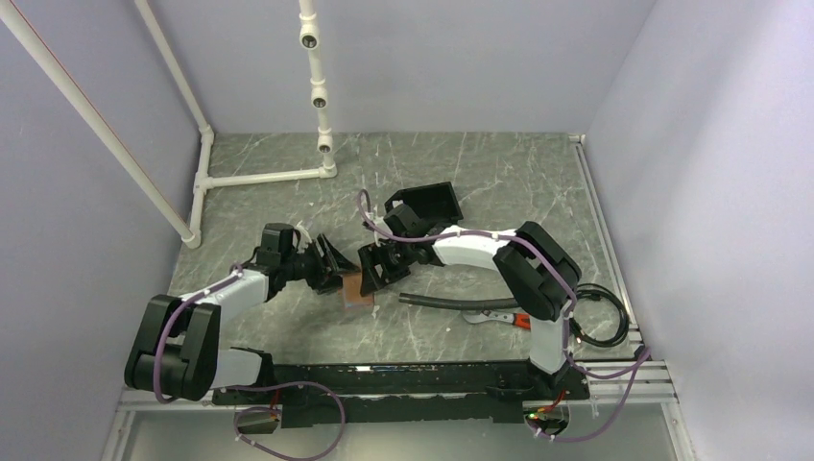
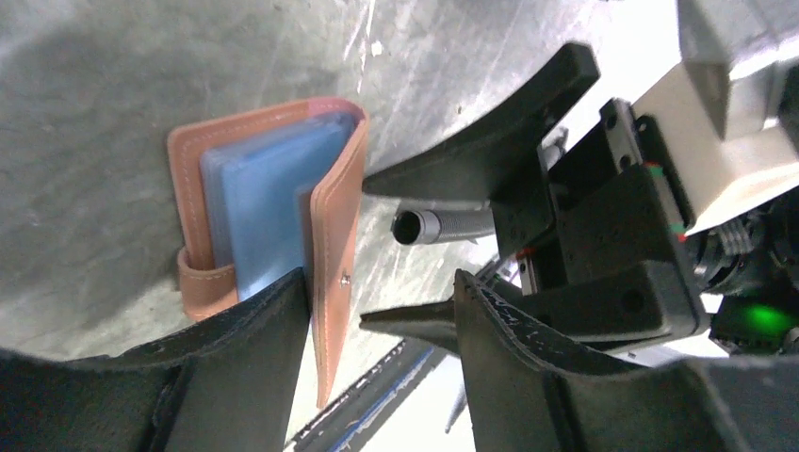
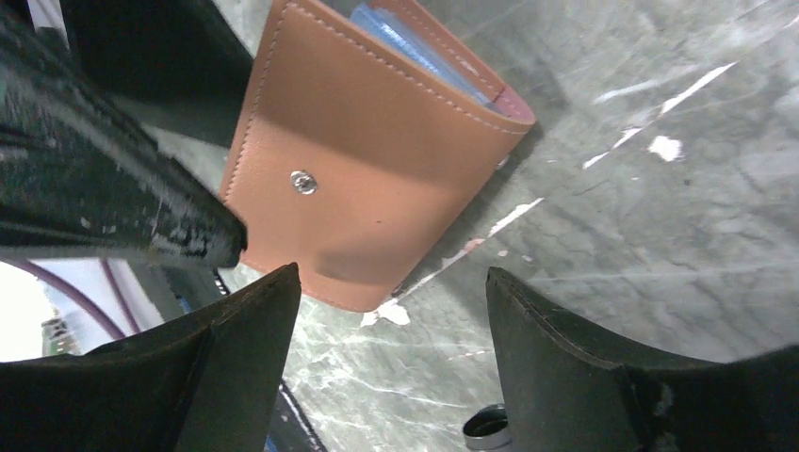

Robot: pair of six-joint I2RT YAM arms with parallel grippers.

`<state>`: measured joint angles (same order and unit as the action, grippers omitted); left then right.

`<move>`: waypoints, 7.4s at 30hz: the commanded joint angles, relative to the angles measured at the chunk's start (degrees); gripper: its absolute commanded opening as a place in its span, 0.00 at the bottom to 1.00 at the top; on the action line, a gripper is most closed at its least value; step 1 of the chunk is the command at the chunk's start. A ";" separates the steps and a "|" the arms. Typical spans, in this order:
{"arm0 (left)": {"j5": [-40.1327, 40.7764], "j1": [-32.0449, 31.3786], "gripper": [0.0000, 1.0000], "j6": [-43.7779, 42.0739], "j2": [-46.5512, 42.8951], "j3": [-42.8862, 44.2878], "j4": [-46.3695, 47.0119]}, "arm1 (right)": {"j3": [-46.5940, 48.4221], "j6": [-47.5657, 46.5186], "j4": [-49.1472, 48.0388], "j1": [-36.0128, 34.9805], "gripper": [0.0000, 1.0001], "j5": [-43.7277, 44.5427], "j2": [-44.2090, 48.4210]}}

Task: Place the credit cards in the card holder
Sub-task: Close the card holder at the center of the board.

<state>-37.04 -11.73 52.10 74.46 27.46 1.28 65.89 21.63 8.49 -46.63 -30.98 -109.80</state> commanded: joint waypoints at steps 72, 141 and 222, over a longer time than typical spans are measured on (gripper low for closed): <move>15.72 -7.93 0.36 -5.96 5.16 9.95 -29.75 | 0.74 0.33 0.90 -12.01 0.51 29.36 6.66; 21.35 -7.87 0.81 4.66 -21.48 -0.88 -28.50 | -4.57 7.70 -13.10 -2.98 0.33 -8.35 -5.72; 9.85 1.00 0.00 -7.34 2.25 0.54 -19.52 | 5.90 11.02 -4.86 -8.87 0.51 -0.75 -0.88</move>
<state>-31.14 -10.90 46.13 76.95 29.78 -17.67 68.66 33.95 2.61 -54.65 -32.12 -111.37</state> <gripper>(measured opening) 0.007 0.499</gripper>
